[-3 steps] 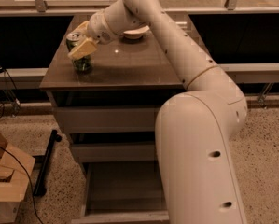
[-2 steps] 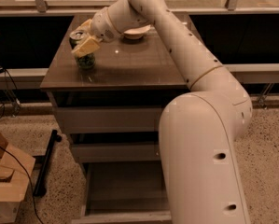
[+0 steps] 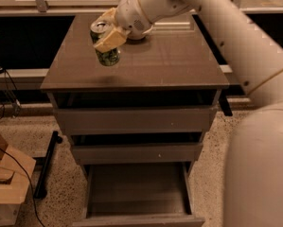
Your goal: Place green can into bottom drawer
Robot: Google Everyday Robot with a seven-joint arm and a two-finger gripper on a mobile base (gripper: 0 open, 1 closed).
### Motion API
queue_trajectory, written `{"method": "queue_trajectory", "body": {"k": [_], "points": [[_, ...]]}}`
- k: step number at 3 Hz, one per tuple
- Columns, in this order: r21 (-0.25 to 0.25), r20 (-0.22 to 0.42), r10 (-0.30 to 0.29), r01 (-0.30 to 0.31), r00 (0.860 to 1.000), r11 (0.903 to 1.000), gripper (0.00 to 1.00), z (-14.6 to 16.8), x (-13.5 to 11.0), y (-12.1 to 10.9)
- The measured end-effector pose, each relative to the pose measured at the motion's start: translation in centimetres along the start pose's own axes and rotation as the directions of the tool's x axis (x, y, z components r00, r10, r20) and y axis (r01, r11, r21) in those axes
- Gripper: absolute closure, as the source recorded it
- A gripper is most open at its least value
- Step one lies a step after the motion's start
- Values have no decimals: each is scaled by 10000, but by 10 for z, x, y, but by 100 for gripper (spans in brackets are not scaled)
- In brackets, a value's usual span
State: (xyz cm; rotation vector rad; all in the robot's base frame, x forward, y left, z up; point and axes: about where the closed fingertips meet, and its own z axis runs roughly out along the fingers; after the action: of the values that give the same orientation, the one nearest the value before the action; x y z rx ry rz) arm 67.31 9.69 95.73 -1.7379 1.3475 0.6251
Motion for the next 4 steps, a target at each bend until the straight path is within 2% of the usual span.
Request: {"method": "queue_trajectory", "body": {"k": [1, 2, 3, 4], "points": [[178, -490, 32, -23, 9988, 9998, 100, -42, 8, 41], [405, -1007, 452, -413, 9939, 9983, 100, -73, 27, 82], [697, -1240, 1597, -1520, 9793, 9859, 100, -85, 52, 122], [1057, -1407, 2264, -2128, 9638, 9714, 100, -74, 80, 156]]}}
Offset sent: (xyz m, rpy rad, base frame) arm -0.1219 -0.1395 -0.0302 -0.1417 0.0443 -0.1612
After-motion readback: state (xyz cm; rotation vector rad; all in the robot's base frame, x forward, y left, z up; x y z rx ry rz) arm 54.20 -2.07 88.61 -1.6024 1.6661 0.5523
